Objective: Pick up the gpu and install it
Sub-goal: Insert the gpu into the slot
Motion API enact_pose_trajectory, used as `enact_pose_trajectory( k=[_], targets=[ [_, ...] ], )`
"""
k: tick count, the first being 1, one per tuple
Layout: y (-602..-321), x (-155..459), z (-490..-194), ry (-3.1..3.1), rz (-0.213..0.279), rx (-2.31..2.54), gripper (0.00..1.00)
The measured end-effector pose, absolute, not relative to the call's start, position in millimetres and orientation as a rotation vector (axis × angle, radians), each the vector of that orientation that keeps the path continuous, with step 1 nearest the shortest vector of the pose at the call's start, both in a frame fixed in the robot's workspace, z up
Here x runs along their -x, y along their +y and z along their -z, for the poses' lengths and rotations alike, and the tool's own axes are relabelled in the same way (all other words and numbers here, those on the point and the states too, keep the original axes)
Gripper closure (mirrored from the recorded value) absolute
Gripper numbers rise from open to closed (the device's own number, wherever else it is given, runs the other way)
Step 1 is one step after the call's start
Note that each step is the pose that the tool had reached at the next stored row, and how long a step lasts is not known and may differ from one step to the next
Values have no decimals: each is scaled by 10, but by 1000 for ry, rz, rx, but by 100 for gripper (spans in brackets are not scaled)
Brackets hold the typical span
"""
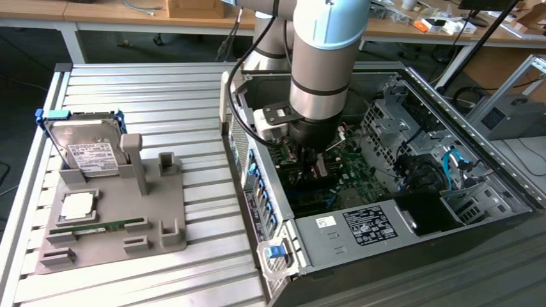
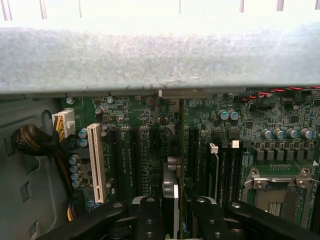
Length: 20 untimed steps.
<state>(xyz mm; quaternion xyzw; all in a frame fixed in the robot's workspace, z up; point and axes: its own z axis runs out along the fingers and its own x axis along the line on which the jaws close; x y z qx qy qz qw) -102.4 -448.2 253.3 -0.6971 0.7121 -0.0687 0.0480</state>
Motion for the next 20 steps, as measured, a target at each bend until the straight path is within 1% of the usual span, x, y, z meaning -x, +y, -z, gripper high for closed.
enact_pose_trajectory(
  k=[6,7,8,10,11,12,16,20],
  targets=[
    [-4481,1024,-2529,2171,209,2125,72],
    [-4481,1024,-2530,2171,209,2125,66],
    [-4481,1024,-2530,2171,209,2125,66],
    [-4481,1024,-2532,2171,209,2125,54],
    [-4481,1024,-2531,2171,209,2125,54],
    [-4482,1024,-2532,2171,209,2125,48],
    [-4482,1024,-2554,2171,209,2125,48],
    [-4477,1024,-2707,2169,212,2123,48]
  ],
)
